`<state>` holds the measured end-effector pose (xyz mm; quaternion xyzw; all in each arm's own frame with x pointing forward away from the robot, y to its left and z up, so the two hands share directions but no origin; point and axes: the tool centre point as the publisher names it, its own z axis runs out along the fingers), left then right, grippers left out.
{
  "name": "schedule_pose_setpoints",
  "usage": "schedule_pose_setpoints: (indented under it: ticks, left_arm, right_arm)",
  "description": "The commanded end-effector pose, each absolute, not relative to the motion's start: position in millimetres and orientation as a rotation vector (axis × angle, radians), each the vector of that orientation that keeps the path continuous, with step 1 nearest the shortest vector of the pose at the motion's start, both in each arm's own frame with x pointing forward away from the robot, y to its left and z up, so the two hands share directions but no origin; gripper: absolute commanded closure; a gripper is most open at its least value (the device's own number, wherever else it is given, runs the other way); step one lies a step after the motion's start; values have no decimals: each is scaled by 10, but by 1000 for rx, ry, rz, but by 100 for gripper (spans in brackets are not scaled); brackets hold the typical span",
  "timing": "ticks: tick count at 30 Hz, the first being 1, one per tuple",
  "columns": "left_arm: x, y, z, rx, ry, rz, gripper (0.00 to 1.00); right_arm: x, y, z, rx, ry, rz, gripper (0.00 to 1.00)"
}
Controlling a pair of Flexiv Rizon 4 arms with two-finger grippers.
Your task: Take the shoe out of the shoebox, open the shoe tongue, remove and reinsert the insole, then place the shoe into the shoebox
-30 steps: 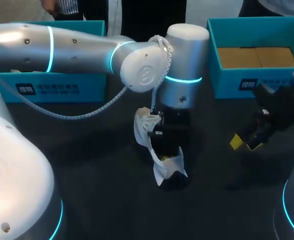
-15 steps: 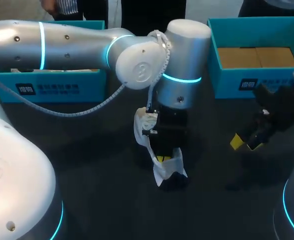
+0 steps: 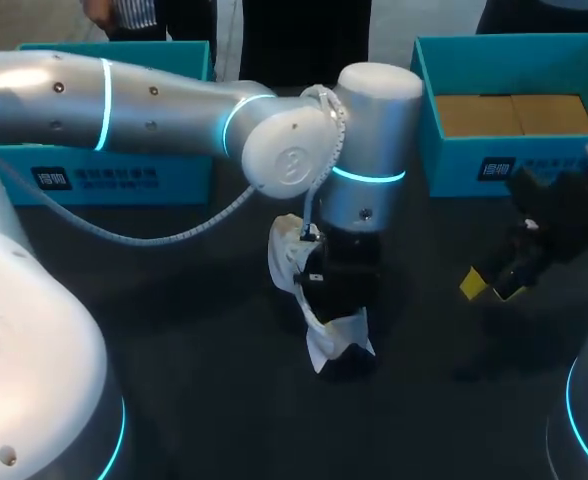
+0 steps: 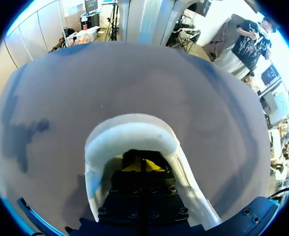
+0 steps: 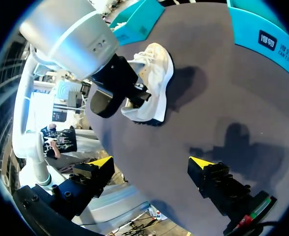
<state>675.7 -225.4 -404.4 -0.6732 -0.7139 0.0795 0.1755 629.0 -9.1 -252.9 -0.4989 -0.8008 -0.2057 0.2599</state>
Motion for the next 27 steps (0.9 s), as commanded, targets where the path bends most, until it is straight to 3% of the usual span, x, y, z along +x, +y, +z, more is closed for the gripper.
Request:
schedule_pose_setpoints:
  ticks: [1,15,27]
  left_arm:
    - [6724,-2160,-4104,-1913,-2053,263,100]
    - [6810,-2191,-3671,-1966,-2146,347,100]
    - [6756,-2277,-3841,-1906,-2107,495,100]
  right_arm:
    - [6282,-88,-2528,-1354,-2170,-555,0]
    - [6282,-88,-2528,-1354,-2170,-555,0]
    - [6282,-88,-2528,-1354,-2170,-555,0]
